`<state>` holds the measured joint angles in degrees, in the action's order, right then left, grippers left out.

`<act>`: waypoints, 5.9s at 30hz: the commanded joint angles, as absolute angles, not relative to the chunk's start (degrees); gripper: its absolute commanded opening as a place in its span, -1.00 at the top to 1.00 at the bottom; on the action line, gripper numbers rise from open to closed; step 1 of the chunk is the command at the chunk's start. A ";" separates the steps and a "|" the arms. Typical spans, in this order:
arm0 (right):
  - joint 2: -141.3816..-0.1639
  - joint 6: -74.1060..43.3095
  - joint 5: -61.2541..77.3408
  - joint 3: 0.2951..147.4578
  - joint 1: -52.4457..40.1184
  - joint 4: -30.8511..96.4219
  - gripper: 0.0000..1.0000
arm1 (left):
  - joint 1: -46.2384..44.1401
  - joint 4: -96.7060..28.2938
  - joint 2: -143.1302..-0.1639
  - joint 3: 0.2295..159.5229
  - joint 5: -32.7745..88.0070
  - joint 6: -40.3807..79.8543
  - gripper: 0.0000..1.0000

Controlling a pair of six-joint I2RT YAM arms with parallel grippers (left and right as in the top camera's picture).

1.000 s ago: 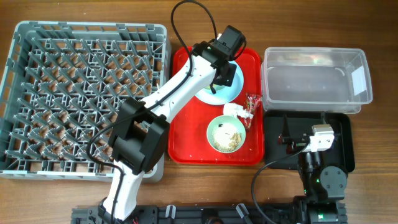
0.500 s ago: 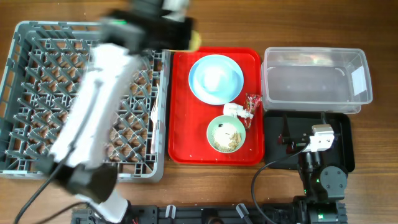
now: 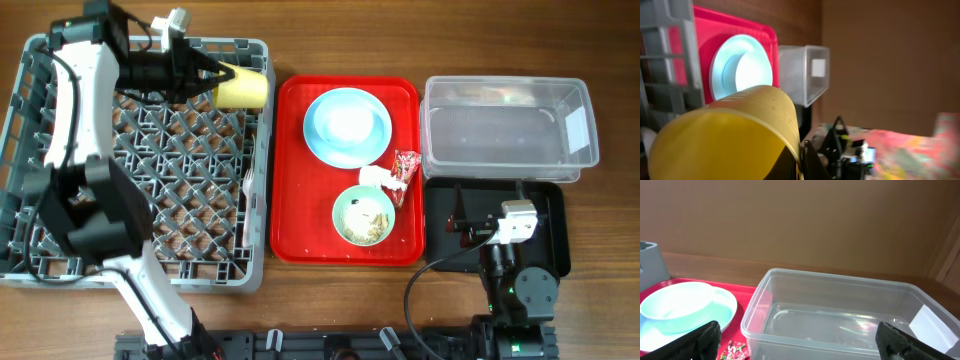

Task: Sort waste into correct bins and load items into the dishwasher rack
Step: 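Carry the yellow cup into the dish rack and set it down, then grasp the light-blue bowl on the tray with the left gripper, then carry the light-blue bowl to the rack's top edge and release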

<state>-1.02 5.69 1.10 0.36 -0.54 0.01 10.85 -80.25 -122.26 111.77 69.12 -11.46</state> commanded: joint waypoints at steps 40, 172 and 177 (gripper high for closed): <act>-1.02 6.00 1.58 0.30 -0.25 -0.23 -0.99 | 24.10 -92.88 -121.54 113.71 50.46 -9.82 -1.00; -1.02 6.00 1.58 0.30 -0.25 -0.23 -0.99 | -30.39 -55.48 -102.10 115.20 3.95 16.69 0.92; -1.02 5.98 1.58 0.30 -0.25 -0.23 -1.00 | -15.75 -61.32 -96.82 115.20 28.75 13.67 0.92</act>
<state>-1.02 5.69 1.10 0.36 -0.54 0.01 -24.69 -58.28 -97.01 115.74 7.94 17.34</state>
